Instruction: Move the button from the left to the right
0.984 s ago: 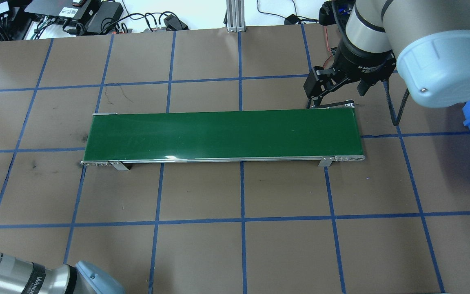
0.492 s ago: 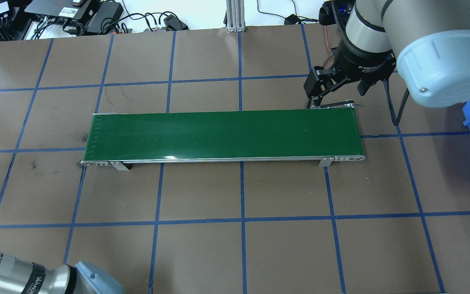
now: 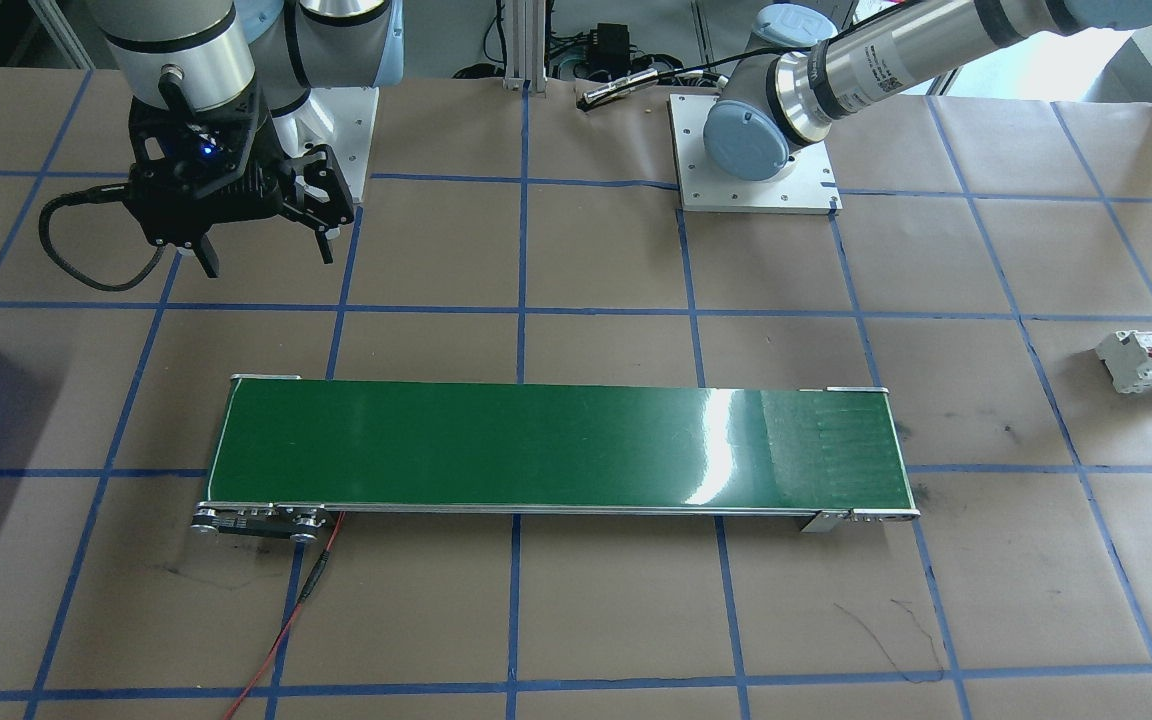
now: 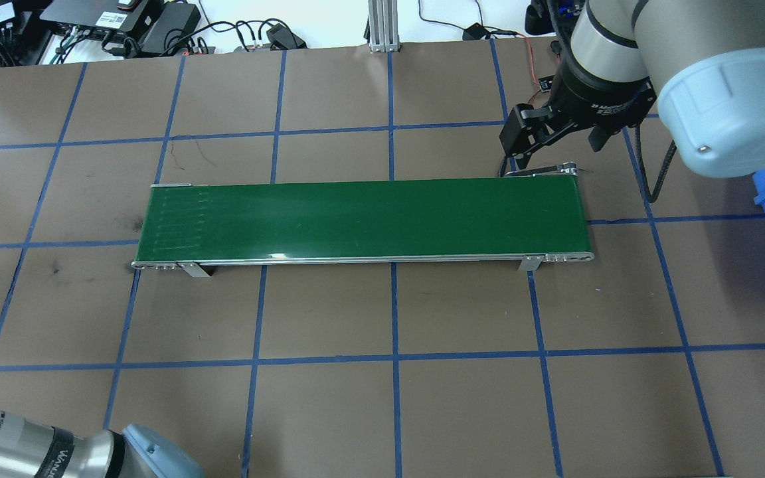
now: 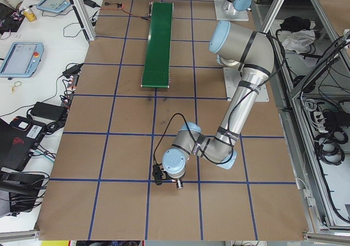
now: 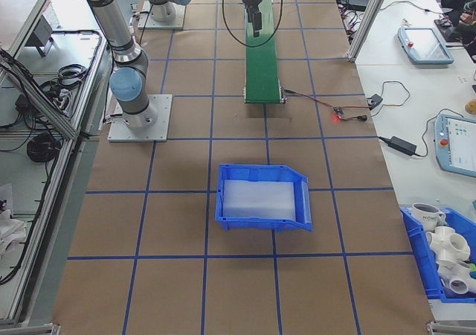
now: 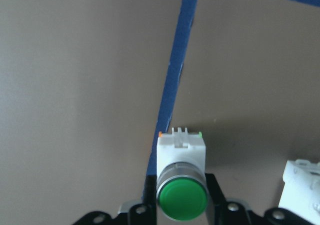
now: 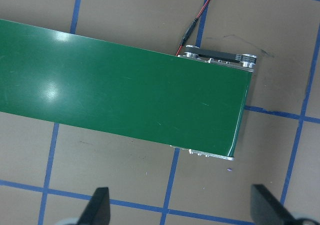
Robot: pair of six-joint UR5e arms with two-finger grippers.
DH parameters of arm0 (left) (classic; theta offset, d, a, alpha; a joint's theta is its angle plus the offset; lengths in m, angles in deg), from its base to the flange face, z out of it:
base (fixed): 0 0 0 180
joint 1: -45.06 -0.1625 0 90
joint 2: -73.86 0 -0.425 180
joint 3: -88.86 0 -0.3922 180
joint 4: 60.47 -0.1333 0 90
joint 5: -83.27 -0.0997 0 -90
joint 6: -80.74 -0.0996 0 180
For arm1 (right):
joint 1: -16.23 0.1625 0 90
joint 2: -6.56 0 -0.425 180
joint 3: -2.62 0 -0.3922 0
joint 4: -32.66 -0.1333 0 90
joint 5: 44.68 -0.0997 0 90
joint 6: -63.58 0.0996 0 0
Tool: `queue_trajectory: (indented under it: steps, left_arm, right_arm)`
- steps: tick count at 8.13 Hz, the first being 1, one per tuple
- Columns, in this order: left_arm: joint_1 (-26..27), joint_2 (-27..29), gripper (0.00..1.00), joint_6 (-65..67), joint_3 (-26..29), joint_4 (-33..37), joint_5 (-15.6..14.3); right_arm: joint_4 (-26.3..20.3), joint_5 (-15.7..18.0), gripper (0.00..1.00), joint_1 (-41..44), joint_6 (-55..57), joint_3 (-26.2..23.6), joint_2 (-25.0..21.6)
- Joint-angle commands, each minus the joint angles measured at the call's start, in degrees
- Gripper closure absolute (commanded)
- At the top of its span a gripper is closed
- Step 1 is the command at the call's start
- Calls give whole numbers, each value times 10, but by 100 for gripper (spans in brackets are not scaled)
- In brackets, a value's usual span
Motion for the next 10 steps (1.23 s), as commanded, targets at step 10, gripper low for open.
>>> queue_trajectory:
  steps: [10]
  left_arm:
    - [46, -162, 98, 94, 6, 202, 0]
  right_arm:
    - [-4, 3, 0, 1, 3, -1, -3]
